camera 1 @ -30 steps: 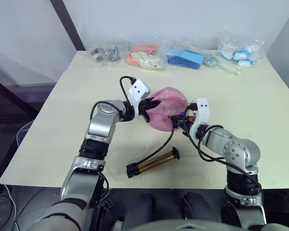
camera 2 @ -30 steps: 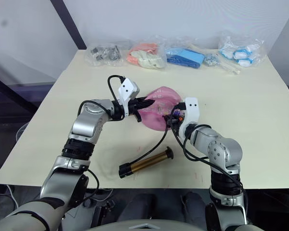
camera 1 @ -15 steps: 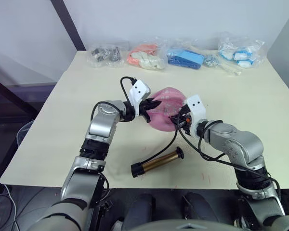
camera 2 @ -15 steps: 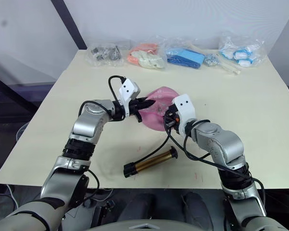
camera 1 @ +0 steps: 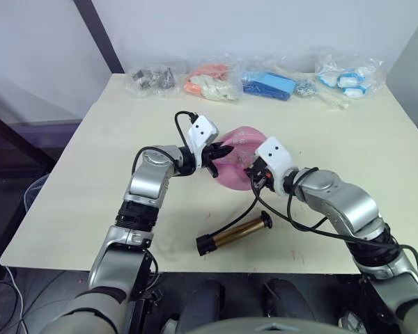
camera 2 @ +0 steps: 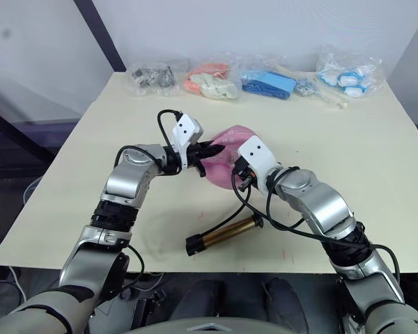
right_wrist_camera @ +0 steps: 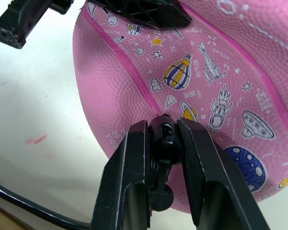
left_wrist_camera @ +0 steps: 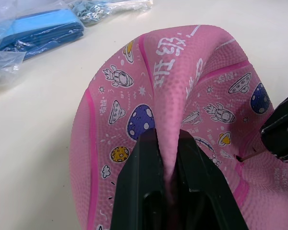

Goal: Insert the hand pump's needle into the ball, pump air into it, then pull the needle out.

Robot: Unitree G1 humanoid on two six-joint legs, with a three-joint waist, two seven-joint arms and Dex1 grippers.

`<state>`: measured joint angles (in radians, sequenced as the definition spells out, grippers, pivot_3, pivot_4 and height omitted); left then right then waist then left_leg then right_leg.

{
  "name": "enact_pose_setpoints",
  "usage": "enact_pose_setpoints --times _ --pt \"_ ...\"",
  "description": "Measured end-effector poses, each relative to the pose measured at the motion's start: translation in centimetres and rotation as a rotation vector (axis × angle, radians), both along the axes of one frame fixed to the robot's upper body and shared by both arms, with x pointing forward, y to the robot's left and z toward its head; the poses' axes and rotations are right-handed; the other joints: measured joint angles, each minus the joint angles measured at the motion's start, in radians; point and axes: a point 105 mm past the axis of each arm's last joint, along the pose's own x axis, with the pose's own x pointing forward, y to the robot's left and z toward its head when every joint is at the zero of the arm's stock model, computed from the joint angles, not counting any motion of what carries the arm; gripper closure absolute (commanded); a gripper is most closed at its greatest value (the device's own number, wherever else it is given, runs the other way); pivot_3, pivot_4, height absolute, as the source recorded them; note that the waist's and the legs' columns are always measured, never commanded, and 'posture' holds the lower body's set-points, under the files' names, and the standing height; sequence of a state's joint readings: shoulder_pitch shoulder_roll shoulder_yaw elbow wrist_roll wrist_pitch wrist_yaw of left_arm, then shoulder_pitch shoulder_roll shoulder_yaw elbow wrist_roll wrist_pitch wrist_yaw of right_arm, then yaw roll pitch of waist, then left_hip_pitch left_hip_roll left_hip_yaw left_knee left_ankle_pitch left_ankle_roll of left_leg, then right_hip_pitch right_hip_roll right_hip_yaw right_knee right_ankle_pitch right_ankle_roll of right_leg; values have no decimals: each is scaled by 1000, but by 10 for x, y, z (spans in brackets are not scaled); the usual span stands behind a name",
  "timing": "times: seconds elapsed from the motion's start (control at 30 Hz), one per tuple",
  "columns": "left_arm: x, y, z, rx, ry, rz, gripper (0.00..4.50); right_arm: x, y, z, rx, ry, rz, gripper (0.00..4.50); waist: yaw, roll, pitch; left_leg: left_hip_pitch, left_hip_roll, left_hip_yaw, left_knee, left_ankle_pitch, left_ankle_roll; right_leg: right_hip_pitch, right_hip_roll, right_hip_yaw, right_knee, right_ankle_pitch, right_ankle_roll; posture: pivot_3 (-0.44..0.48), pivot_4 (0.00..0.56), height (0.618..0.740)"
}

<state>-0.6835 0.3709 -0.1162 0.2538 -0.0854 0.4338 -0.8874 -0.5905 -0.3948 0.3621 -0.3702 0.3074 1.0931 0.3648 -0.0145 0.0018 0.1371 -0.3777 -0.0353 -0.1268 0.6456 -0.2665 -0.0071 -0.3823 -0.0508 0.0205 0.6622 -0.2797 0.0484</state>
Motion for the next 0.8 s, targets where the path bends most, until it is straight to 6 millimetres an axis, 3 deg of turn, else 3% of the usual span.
enact_pose_setpoints --times 0.63,0.8 --pt "-1 4 -7 -1 26 27 4500 14 18 -3 -160 111 17 4155 -10 2 -7 3 0 0 1 0 0 3 0 1 0 0 0 0 150 740" --pt "-1 7 -10 2 44 44 4500 19 24 -9 -214 109 30 4155 -23 0 -11 15 0 3 -5 -1 1 9 0 3 0 0 0 0 150 740"
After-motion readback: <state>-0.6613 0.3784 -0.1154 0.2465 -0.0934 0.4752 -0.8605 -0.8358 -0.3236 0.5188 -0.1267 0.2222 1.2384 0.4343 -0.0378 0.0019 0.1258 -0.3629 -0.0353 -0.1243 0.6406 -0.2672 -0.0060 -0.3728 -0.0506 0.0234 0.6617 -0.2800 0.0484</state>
